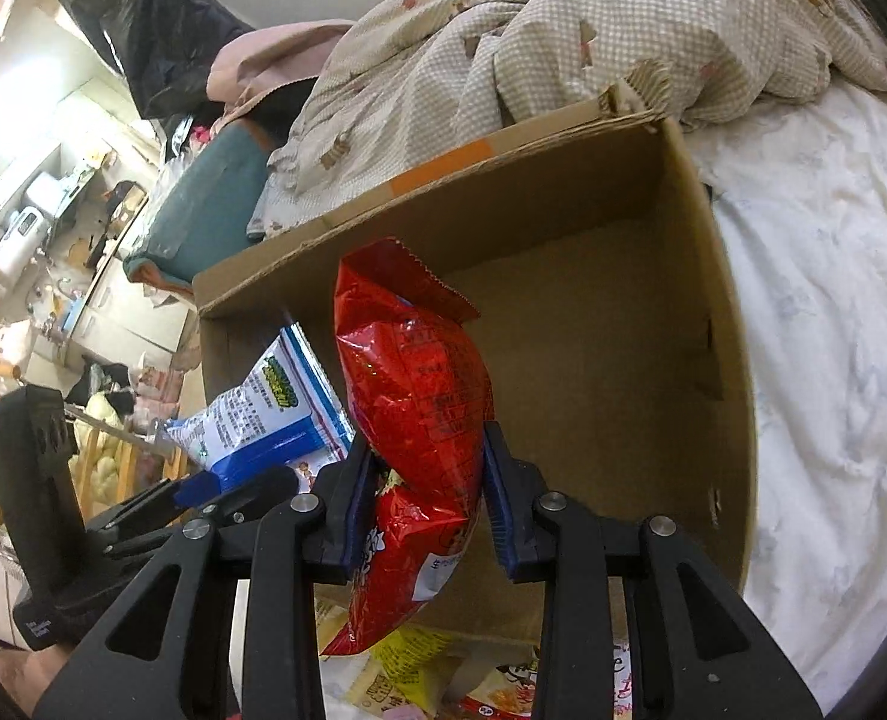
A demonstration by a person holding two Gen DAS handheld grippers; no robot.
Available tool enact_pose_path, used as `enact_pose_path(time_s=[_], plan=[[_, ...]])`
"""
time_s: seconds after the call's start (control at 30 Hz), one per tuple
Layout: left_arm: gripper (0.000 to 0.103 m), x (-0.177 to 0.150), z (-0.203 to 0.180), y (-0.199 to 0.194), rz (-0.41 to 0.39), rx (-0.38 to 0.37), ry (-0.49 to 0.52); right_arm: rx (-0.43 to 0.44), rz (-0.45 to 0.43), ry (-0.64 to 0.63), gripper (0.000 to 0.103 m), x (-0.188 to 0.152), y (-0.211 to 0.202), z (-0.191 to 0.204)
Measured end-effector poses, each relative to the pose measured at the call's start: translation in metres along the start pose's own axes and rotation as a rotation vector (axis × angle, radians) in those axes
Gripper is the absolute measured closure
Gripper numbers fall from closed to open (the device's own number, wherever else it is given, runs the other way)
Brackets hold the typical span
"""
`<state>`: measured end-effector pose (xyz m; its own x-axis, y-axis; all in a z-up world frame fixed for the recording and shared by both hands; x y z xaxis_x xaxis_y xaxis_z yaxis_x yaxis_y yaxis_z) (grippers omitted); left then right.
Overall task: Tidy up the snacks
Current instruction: 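Carry both bags over the box and open both grippers to drop them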
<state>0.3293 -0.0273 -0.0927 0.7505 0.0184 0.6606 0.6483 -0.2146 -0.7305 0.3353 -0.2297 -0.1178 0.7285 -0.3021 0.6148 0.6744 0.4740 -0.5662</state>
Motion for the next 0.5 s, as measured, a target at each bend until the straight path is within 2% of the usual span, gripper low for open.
enact_pose_path(time_s=[0.5], plan=[[0.052, -0.002, 0.002, -0.001, 0.004, -0.004, -0.008, -0.036, 0.040, 0.036, 0.065, -0.005, 0.011, -0.011]])
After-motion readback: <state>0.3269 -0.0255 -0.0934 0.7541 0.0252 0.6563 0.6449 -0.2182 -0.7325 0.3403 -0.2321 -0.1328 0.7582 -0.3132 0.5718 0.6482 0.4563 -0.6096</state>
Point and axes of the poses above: each gripper's, at about its wrist camera, not at the fingertips, and y roughly the way its jaws point, z to its left, x to its top, the point moved 1 cm from there along y, roughly the way its jaws point, and after that the axes turned 14 degrees about -z, right-handed, at the moved point
